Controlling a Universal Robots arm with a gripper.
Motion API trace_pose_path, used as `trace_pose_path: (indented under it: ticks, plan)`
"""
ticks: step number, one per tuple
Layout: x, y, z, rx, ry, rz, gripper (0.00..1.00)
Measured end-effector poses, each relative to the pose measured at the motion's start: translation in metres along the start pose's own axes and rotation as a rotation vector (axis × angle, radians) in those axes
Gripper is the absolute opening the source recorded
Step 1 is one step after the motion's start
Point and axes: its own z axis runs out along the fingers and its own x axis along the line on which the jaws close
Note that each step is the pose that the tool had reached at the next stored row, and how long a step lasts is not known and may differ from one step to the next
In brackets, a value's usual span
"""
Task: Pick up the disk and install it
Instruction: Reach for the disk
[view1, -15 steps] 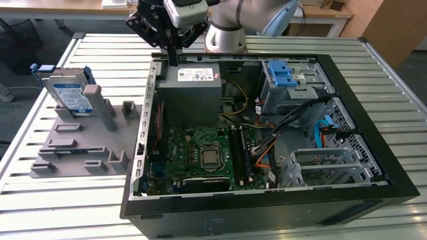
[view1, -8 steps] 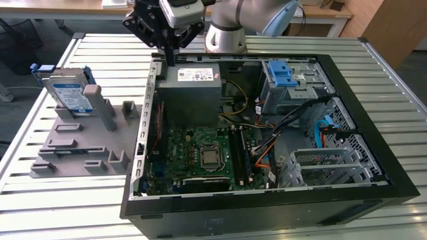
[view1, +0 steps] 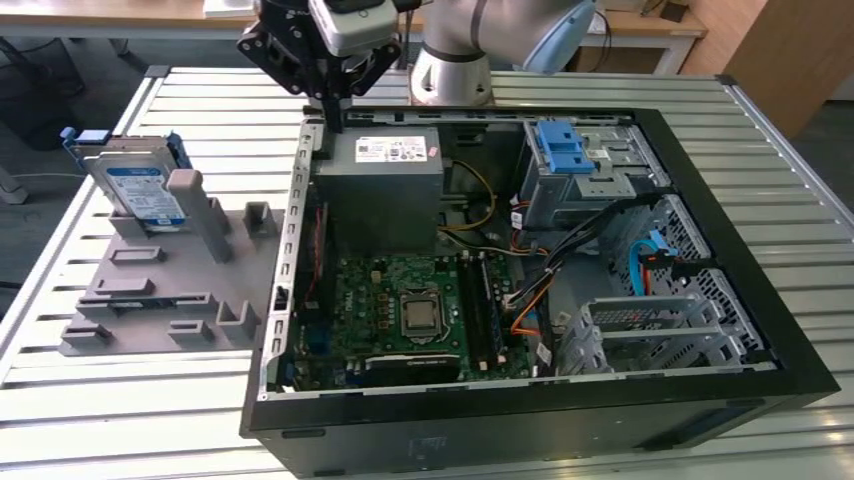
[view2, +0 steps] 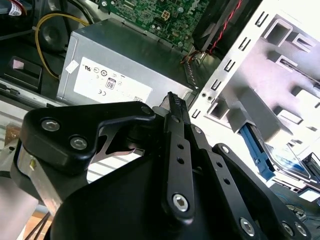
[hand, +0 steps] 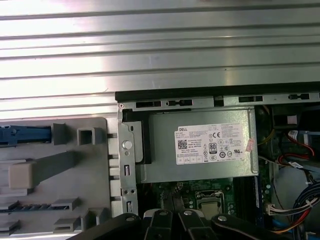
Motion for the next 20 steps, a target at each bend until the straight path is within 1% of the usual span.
trace_pose_path:
  ticks: [20]
  plan:
    - [0.0171,0.0031,0.0012,0.0000,0.0000,0.000,0.11]
